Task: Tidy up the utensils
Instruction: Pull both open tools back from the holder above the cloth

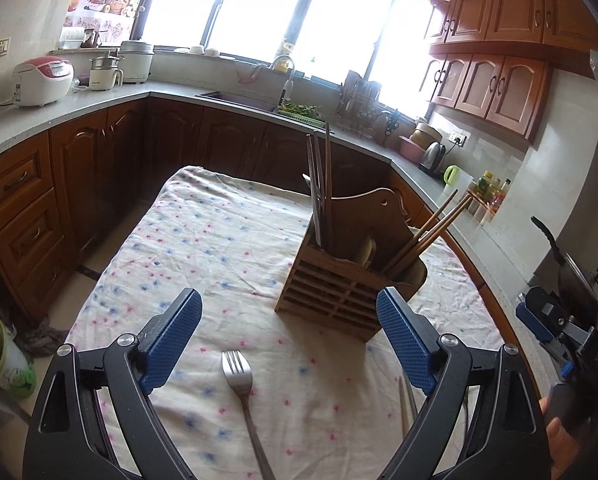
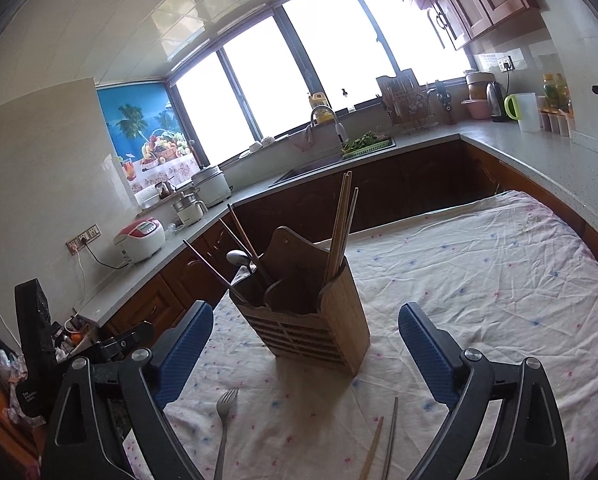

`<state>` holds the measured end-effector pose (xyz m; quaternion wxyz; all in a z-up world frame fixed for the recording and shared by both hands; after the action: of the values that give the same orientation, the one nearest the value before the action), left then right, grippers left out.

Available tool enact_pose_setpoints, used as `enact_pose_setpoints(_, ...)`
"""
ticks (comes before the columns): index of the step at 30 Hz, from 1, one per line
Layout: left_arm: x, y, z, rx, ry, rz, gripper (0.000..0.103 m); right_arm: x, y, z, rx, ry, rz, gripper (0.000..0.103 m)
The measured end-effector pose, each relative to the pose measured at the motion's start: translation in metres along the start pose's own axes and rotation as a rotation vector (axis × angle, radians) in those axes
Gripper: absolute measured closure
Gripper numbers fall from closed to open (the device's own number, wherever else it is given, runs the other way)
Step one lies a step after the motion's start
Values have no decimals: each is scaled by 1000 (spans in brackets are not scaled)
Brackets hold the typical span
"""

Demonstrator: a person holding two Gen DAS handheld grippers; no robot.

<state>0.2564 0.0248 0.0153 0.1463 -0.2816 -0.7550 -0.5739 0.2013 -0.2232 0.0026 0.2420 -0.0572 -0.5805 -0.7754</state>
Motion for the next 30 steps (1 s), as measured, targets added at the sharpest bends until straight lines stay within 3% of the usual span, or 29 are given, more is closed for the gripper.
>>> enact_pose_setpoints(9,37,-5,-14,-31,3,-40,12,37,1,15,27,27,-44,7)
enact_pose_setpoints(13,58,4,-23,-69,-1,-86,12,64,16,31,78,27,-108,0)
enact_pose_setpoints(14,65,6,-27,-82,-6,-98,11,70,21,36,93,26,-121,0)
enact_pose_setpoints(16,76,9,-31,-100,14,-128,0,84,28,46,127,19,-156,0)
enact_pose_setpoints(18,89,8,-32,-118,44,-179,0,98,31,54,165,12,-204,0)
enact_pose_setpoints(22,94,-7,-33,-147,62,-189,0,111,14,60,223,-26,-264,0)
enact_pose_setpoints(30,87,-42,-19,-122,103,-186,0,97,-35,37,204,-94,-259,0)
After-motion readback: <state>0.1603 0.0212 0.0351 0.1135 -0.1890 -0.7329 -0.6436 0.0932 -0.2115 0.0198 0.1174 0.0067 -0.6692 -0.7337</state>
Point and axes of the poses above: each gripper's, at about its wrist camera, not at the fingertips, and x roughly against the way its jaws point, z to its left, y to its top, the point moved 8 cm from there along -x, roughly the way its jaws point, and after that the axes turned 2 degrees about z, right-handed, at the moved point
